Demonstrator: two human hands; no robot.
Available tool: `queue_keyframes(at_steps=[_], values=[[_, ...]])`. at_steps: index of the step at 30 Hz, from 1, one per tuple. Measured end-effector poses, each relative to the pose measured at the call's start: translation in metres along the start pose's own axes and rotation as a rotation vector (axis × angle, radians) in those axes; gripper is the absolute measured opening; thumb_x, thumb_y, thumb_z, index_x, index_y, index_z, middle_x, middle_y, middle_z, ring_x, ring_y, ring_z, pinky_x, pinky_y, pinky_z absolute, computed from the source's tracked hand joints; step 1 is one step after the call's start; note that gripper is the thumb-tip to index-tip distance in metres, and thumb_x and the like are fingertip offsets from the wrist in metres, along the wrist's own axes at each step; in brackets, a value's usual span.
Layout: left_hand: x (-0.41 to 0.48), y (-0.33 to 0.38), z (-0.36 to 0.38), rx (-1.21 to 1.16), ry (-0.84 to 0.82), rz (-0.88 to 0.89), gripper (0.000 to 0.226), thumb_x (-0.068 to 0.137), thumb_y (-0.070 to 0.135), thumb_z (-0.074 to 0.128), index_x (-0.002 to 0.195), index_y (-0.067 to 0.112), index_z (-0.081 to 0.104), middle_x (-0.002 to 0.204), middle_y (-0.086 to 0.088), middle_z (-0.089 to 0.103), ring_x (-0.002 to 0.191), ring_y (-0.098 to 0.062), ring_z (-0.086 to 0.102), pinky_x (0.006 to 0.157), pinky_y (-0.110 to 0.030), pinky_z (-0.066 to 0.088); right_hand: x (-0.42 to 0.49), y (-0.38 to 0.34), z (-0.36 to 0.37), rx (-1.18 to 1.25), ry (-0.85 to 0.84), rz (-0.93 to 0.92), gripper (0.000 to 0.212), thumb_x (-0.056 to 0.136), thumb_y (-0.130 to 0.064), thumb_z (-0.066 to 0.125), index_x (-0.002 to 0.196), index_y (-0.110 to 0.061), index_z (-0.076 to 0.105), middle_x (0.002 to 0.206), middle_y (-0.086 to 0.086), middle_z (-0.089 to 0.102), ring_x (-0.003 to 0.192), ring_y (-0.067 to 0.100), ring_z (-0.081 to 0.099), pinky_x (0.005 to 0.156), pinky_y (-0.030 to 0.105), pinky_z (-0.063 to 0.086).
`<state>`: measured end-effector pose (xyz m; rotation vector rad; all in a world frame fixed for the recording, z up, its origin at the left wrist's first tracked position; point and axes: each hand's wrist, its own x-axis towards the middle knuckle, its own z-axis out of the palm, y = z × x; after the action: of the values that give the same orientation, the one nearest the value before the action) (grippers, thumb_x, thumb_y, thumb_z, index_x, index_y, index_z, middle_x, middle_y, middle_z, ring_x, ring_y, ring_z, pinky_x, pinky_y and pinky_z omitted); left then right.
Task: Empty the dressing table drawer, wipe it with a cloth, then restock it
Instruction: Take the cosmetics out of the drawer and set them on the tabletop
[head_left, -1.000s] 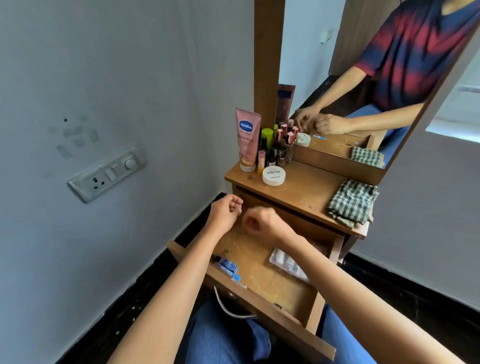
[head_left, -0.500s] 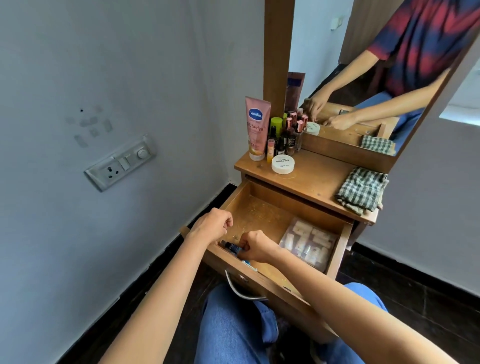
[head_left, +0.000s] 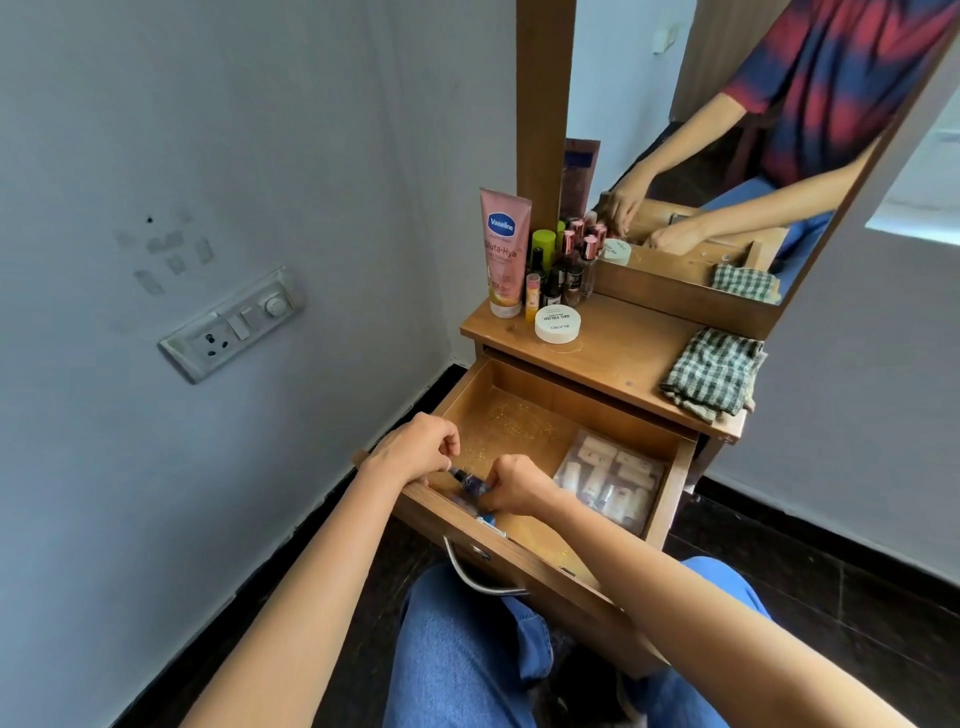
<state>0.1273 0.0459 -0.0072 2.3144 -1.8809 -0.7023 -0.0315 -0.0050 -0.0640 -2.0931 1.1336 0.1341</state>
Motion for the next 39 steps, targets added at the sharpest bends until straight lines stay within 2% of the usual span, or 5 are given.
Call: queue_keyframes(at_steps=[6, 11, 27, 36, 39], values=[[0.003, 0.013, -0.002, 0.045, -0.130, 0.106, 0.010, 0.081, 0.009, 0.070, 0.084, 0.016, 0.064, 0.090, 0.005, 0.062, 0.071, -0.005, 0.060, 0.054, -0.023, 0.053, -0.017, 0.031, -0.031, 0.243, 0.237, 0.147, 0.026, 0.085, -0.031, 0.065, 0.099, -0.012, 0.056, 0.095, 0.005, 0.062, 0.079, 0.017, 0.063, 0.064, 0.032, 0.055], [0.020, 0.017, 0.011, 0.209, -0.421, 0.147, 0.019, 0.078, 0.007, 0.074, 0.086, 0.018, 0.060, 0.091, 0.004, 0.062, 0.081, -0.013, 0.060, 0.074, -0.031, 0.054, -0.027, 0.052, -0.039, 0.352, 0.291, 0.164, 0.030, 0.083, -0.034, 0.070, 0.102, -0.015, 0.057, 0.100, 0.006, 0.063, 0.084, 0.018, 0.065, 0.070, 0.033, 0.057], [0.025, 0.025, 0.007, 0.425, -0.654, 0.062, 0.019, 0.094, 0.032, 0.056, 0.106, 0.018, 0.056, 0.111, 0.007, 0.059, 0.095, -0.015, 0.052, 0.079, -0.029, 0.041, -0.041, 0.063, -0.027, 0.407, 0.322, 0.144, 0.019, 0.083, -0.029, 0.070, 0.093, -0.015, 0.061, 0.096, 0.005, 0.063, 0.076, 0.010, 0.056, 0.056, 0.019, 0.040], [0.020, 0.016, -0.018, -0.202, -0.494, 0.017, 0.023, 0.086, 0.014, 0.068, 0.107, 0.012, 0.060, 0.092, -0.001, 0.058, 0.061, -0.004, 0.053, 0.050, -0.020, 0.046, -0.051, 0.062, -0.032, 0.462, 0.383, 0.062, 0.016, 0.083, -0.022, 0.069, 0.093, -0.016, 0.059, 0.084, -0.002, 0.062, 0.071, 0.011, 0.057, 0.055, 0.014, 0.041], [0.021, 0.014, -0.030, -0.483, -0.274, 0.087, 0.030, 0.075, 0.008, 0.078, 0.100, 0.013, 0.063, 0.093, -0.002, 0.063, 0.080, -0.010, 0.064, 0.071, -0.025, 0.057, -0.055, 0.059, -0.037, 0.530, 0.417, 0.019, 0.013, 0.086, -0.013, 0.067, 0.093, -0.012, 0.056, 0.076, -0.003, 0.054, 0.061, 0.006, 0.050, 0.044, 0.006, 0.037]])
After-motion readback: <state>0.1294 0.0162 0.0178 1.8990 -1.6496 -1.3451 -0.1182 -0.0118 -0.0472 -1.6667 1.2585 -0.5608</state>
